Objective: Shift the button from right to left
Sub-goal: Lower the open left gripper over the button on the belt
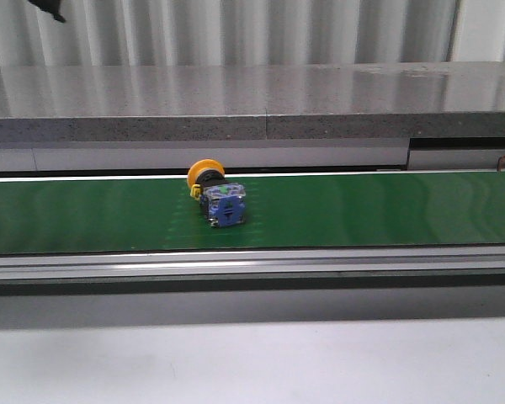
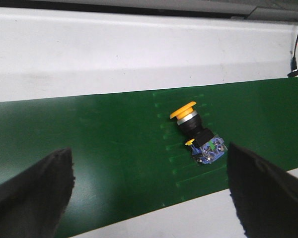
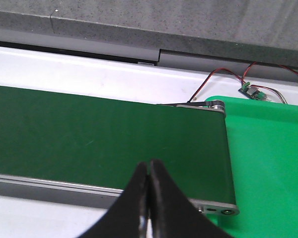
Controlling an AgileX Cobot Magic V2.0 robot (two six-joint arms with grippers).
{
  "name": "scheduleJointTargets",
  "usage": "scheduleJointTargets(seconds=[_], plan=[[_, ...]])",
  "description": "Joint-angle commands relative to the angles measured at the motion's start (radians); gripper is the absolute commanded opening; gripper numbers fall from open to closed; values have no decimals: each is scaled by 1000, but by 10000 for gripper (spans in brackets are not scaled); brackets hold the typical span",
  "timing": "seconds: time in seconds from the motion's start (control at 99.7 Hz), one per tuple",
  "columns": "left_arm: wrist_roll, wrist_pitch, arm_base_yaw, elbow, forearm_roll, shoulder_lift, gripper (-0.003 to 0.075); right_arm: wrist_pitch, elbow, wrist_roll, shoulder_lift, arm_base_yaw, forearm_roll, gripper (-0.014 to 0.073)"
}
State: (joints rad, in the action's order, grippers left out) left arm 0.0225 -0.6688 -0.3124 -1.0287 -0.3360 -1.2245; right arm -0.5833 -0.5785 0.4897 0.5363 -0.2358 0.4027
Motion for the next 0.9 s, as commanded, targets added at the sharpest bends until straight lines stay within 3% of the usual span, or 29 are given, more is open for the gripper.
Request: scheduleJointTargets(seconds=[0.0,0.18,0.361,0.892], plan=[[-61,61,-49,-71,47,-35,596,68,-26,8,3,-1,26,-68],[-196,85,-153,-116,208,-134,596,68,-26,8,3,-1,26,-68],[-222,107,-217,-130,232,-215,596,68,-26,8,3,-1,26,-68],[-242,151,-228,-133,239,-365,596,68,-26,8,3,-1,26,-68]])
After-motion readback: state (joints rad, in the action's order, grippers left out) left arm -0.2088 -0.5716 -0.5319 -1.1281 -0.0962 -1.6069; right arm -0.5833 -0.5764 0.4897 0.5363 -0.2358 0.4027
